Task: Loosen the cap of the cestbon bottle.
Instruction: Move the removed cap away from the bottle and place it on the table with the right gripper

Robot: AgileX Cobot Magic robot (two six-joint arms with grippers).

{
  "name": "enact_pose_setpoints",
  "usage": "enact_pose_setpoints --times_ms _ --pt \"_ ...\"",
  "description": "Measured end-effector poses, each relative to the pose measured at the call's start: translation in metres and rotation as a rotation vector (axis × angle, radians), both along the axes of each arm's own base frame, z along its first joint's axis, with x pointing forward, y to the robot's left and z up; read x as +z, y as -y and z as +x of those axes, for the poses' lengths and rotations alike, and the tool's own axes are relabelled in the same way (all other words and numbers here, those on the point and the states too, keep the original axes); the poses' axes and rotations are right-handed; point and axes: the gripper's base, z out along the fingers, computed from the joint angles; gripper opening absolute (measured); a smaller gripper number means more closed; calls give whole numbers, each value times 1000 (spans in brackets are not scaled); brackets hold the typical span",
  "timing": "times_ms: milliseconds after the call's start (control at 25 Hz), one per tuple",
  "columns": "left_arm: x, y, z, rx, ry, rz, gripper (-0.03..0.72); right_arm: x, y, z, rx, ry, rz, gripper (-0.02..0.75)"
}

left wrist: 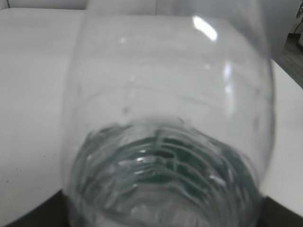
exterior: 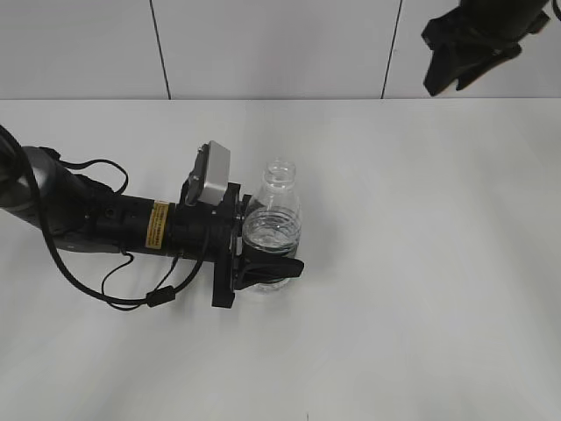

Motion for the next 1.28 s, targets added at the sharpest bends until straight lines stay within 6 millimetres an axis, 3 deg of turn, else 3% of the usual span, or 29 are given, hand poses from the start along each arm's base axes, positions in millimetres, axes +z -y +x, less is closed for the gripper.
enact_pose_setpoints --times_ms 280,560,920,1280 --pt "0 0 1 15 -3 -5 407 -56 54 -1 -277 -126 18 299" --pt "0 0 2 19 -3 -4 406 -112 72 -22 -378 -192 4 299" --pt "0 0 2 19 -3 -4 406 -149 75 -22 -418 -251 -31 298" --pt "0 0 2 19 -3 -4 406 -159 80 -21 -428 -247 -92 297"
